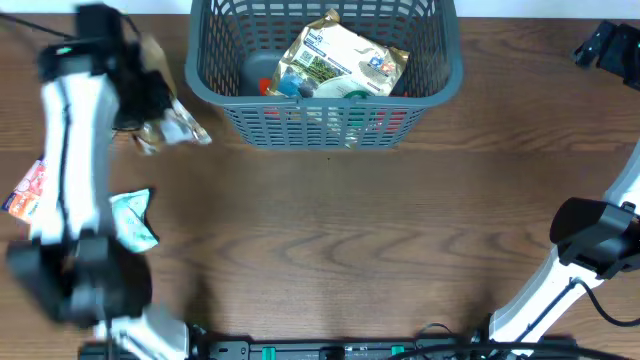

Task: Pack container
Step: 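Lift the bread bag into the basket and release it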

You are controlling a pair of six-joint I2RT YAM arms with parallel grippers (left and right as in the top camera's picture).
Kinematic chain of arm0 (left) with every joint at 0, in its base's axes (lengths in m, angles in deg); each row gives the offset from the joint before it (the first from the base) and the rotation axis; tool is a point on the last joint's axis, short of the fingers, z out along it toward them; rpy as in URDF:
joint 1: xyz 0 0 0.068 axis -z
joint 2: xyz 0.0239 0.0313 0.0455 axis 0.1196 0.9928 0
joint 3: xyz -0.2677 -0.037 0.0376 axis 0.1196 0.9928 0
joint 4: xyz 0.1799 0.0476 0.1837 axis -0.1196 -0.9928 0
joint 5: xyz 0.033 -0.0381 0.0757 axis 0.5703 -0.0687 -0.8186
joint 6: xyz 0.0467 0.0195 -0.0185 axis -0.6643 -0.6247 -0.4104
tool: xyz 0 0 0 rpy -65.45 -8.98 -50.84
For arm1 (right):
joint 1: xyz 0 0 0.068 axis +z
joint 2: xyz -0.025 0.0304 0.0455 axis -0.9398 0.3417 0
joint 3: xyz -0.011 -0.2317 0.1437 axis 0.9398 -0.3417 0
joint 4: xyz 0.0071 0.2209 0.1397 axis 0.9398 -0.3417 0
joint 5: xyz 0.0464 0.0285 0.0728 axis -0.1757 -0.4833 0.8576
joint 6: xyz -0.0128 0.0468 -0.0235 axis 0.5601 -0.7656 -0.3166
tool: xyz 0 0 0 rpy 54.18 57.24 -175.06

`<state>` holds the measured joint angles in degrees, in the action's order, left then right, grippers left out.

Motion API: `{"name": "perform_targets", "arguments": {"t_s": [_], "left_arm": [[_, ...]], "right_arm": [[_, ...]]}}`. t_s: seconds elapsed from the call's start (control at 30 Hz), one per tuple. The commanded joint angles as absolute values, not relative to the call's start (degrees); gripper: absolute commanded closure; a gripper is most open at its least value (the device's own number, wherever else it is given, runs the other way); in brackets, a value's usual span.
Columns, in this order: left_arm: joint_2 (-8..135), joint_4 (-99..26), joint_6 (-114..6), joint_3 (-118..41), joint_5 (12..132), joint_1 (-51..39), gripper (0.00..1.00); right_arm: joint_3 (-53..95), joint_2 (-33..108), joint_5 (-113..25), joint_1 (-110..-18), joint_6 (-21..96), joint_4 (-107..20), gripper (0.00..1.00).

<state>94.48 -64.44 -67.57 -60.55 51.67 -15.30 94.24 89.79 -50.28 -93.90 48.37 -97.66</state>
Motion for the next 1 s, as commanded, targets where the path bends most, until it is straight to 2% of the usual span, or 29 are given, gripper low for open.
{"name": "perform_targets", "arguments": {"t_s": [0.0, 0.17, 0.37, 0.47, 0.7, 0.97], "left_arm": [[84.5, -63.2, -68.1, -61.1, 50.8, -15.3, 0.94], [73.1, -57.4, -79.0, -61.1, 51.1, -12.7, 0.94], [68.9, -48.1, -113.8, -61.1, 51.4, -2.2, 0.94], [69.9, -41.7, -125.2, -61.1, 51.4, 2.5, 0.94], [78.1, -25.2, -129.2, -61.1, 51.5, 8.3, 0.94], [93.9, -24.3, -129.6, -61.1, 51.5, 8.9, 0.94]], "right_arm": [[94.5, 90.0, -50.0, -93.6, 50.2, -97.8, 0.01], [94.5, 90.0, -50.0, -93.5, 50.2, -97.8, 0.01], [94.5, 90.0, -50.0, -93.5, 50.2, -97.9, 0.01], [94.5, 90.0, -48.9, -93.5, 50.2, -98.1, 0.01], [94.5, 90.0, -46.6, -93.5, 50.2, -98.6, 0.01], [94.5, 90.0, -46.6, -93.6, 50.2, -98.5, 0.01]]}}
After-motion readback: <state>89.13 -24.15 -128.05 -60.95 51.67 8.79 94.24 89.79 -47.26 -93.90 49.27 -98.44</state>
